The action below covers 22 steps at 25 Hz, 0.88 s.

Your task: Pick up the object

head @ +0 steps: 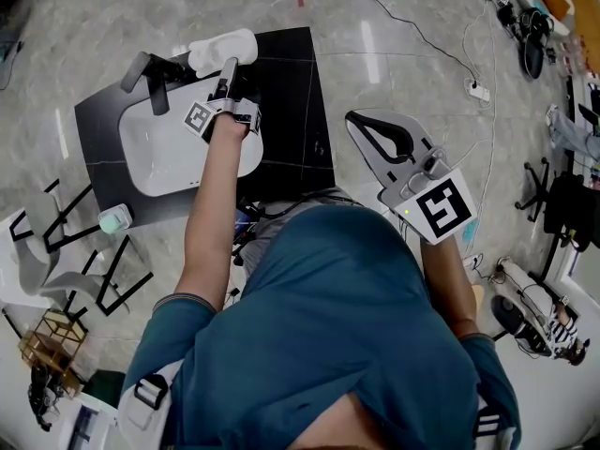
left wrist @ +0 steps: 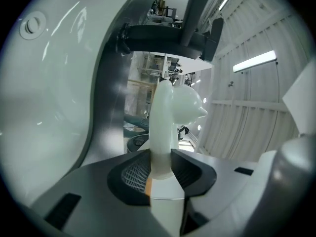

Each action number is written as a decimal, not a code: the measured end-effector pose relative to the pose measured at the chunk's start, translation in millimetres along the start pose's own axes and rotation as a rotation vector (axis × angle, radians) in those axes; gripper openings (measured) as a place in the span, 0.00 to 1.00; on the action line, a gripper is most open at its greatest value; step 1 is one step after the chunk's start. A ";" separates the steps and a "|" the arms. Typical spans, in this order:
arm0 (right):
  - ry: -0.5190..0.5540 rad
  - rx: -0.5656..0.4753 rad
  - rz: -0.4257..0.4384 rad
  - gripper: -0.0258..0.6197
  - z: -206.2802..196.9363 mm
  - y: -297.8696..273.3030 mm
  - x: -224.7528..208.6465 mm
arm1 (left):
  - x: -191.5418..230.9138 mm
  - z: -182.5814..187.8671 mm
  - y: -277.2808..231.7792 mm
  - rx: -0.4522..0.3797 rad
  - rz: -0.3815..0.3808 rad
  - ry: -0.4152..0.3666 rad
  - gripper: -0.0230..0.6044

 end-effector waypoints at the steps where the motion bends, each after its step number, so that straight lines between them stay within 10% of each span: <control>1: 0.000 -0.003 0.004 0.06 0.5 -0.9 1.0 | -6.6 0.9 1.6 0.004 -0.003 -0.014 0.24; 22: 0.088 -0.114 0.088 0.06 11.4 -9.2 16.3 | -201.0 -3.8 38.3 0.178 -0.277 -0.356 0.24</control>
Point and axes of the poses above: the fingertips, and each gripper's own axes: y backward along the fingers, x to its left, z out of its top, the point moved 9 cm from there along y, backward along the fingers, and after that the axes turned 8 degrees about -y, right-handed, at the moved point
